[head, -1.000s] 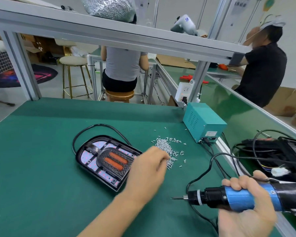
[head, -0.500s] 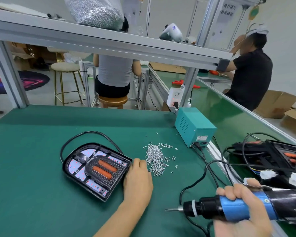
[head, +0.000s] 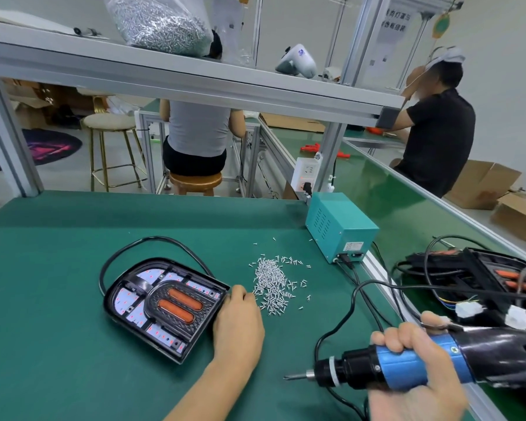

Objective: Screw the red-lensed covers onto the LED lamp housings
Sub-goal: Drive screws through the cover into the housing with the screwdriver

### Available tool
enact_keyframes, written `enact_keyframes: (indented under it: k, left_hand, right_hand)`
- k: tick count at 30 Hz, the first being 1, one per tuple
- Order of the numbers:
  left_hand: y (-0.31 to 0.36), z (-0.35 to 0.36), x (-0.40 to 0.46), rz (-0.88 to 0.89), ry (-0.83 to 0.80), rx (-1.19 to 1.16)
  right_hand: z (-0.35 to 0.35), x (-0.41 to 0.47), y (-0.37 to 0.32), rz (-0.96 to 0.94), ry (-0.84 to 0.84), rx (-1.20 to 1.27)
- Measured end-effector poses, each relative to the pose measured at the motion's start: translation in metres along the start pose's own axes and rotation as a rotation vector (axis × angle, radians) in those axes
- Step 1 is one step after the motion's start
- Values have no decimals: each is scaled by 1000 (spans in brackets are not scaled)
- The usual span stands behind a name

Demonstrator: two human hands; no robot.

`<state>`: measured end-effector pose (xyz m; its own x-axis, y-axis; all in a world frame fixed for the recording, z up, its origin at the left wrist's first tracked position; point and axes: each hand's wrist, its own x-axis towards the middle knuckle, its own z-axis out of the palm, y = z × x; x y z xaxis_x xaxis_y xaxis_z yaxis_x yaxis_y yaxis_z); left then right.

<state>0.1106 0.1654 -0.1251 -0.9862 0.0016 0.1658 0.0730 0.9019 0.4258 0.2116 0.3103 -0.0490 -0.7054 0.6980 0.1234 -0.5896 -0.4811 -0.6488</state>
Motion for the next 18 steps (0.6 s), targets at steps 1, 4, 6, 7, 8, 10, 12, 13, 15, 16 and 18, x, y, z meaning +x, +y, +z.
enact_keyframes:
  k: [1, 4, 6, 7, 8, 10, 12, 13, 15, 16, 18]
  left_hand:
    - [0, -1, 1, -5, -2, -2]
    - [0, -2, 2, -16, -7, -4]
    - [0, -2, 3, -23, -10, -15]
    - [-1, -2, 4, -26, -8, -20]
    - [-1, -2, 4, -28, -4, -22]
    - [-2, -2, 4, -27, 5, -37]
    - [-2, -2, 4, -30, 6, -57]
    - [-2, -2, 4, -34, 8, -59]
    - [-1, -4, 3, -51, 19, -56]
    - [0, -4, 2, -60, 26, -56]
    - [2, -5, 2, -66, 23, -43]
  right_hand:
    - [0, 0, 0, -5, -3, 2]
    - [0, 1, 1, -17, -15, 10]
    - [0, 1, 2, -11, -25, 11]
    - [-1, 1, 2, -9, -27, 11]
    - [-1, 1, 2, -8, -27, 10]
    - [-1, 0, 3, -7, -23, 7]
    - [-1, 0, 3, -10, -14, 6]
    - [0, -1, 3, -6, -12, 5]
    - [-1, -1, 4, 8, -1, 3]
    - [0, -1, 3, 8, 2, 0]
    - [0, 0, 3, 8, 2, -4]
